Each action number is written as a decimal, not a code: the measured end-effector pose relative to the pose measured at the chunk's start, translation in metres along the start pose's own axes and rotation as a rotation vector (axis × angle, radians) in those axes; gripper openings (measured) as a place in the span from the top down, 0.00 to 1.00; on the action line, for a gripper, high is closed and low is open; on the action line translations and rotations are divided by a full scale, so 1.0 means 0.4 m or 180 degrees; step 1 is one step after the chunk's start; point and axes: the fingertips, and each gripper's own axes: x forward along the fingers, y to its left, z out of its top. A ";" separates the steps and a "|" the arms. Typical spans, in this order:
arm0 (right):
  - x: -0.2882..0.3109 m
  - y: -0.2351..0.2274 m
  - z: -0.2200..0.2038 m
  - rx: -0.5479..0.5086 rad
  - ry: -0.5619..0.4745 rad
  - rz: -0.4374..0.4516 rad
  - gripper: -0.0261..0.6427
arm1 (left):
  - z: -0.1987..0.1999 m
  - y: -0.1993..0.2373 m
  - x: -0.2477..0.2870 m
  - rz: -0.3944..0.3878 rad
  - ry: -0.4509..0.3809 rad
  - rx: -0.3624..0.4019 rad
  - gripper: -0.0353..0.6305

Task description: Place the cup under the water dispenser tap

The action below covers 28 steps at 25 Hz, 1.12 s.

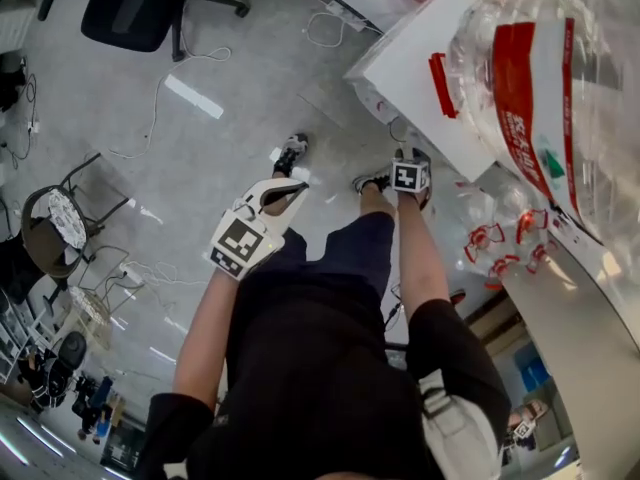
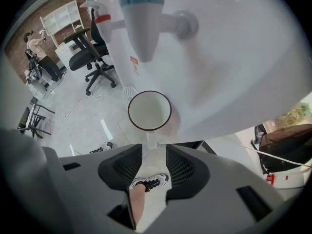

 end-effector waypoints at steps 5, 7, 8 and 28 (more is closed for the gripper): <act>-0.068 -0.004 -0.014 0.0133 -0.0009 -0.0057 0.75 | 0.041 0.007 -0.015 -0.0163 -0.0001 0.0122 0.95; -0.094 0.009 -0.014 0.0108 -0.0058 -0.0043 0.75 | 0.053 0.009 -0.018 -0.0234 -0.0002 0.0172 0.95; -0.109 0.018 -0.016 0.0095 -0.0080 -0.0033 0.75 | 0.058 0.009 -0.020 -0.0275 0.0003 0.0204 0.95; -0.452 0.235 0.107 0.0283 -0.0849 0.0180 0.97 | 0.182 0.101 -0.072 -0.1007 -0.0128 0.0627 0.95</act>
